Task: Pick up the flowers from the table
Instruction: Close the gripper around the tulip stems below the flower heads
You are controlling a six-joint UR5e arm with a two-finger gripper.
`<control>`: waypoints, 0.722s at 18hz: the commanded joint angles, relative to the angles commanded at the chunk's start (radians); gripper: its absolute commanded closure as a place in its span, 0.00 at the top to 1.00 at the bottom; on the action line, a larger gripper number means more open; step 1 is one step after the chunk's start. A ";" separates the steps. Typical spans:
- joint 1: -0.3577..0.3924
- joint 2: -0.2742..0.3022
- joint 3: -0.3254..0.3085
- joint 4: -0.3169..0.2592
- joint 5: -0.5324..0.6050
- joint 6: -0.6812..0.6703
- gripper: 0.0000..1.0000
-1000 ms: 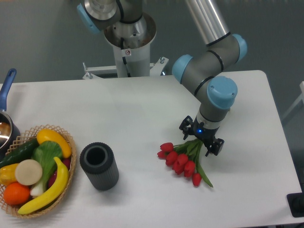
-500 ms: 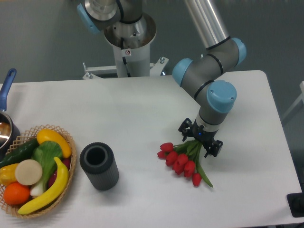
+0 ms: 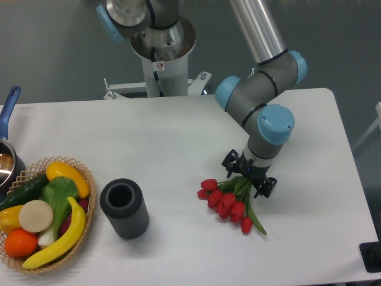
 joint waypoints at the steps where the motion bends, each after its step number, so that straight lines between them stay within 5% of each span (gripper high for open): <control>1: 0.000 -0.002 0.002 0.000 0.000 0.000 1.00; 9: -0.006 -0.008 0.005 0.003 0.000 0.002 0.93; 13: -0.008 -0.008 0.005 0.005 0.000 0.002 0.81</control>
